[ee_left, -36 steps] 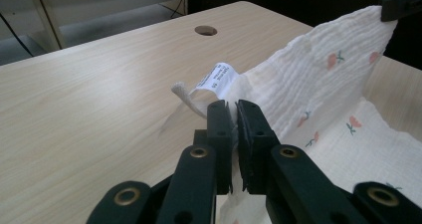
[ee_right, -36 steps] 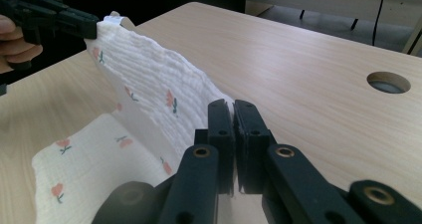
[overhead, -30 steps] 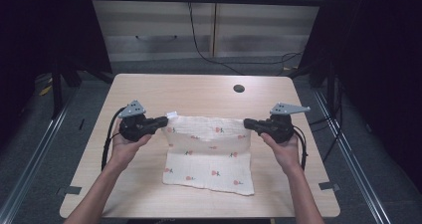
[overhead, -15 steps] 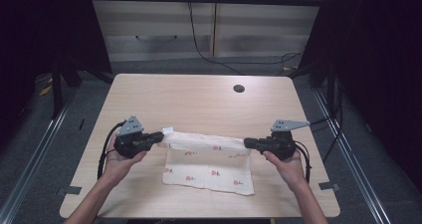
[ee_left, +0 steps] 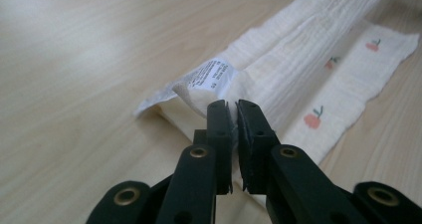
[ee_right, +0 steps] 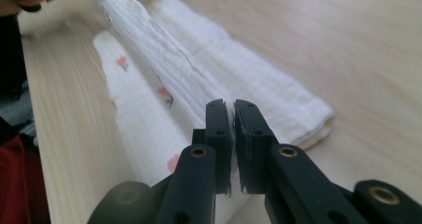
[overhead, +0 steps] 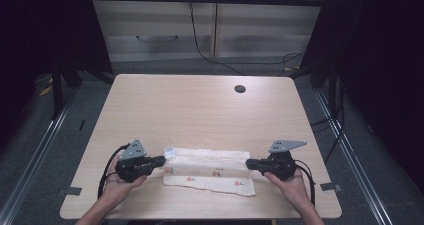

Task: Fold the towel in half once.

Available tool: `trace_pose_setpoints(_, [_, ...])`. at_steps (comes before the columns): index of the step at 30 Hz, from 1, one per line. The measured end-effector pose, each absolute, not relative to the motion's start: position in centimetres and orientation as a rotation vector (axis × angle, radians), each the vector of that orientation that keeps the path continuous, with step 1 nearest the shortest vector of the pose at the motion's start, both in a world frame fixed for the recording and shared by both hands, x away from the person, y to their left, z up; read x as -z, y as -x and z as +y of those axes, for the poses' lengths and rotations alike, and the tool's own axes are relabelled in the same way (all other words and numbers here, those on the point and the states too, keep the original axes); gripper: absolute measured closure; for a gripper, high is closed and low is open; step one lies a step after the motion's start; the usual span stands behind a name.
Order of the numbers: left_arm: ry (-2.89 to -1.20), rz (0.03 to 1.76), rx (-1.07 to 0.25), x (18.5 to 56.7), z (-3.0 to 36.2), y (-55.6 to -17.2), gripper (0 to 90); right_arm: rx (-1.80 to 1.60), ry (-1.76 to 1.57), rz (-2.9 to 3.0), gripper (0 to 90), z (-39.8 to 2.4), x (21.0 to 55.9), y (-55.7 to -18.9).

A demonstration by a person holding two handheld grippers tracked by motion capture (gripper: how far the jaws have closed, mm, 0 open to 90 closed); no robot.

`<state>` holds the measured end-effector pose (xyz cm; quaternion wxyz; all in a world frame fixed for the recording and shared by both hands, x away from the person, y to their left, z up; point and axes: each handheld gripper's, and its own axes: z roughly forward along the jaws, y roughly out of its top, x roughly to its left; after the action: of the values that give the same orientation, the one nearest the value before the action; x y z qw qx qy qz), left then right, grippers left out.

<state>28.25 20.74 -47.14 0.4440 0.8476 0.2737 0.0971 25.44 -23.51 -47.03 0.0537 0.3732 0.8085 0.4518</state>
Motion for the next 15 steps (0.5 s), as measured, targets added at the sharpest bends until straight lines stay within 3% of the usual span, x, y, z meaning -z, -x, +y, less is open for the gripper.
trace_pose_setpoints(9, [-2.183, 0.662, -0.197, 49.2, 20.4, -26.9, 83.3, -1.280, -1.152, 2.535, 81.1, -23.0, 49.4, -24.5])
trace_pose_setpoints(15, [-2.203, 0.650, -0.202, 49.3, 19.9, -26.4, 77.5, -1.240, -1.179, 2.582, 75.9, -22.8, 49.9, -24.5])
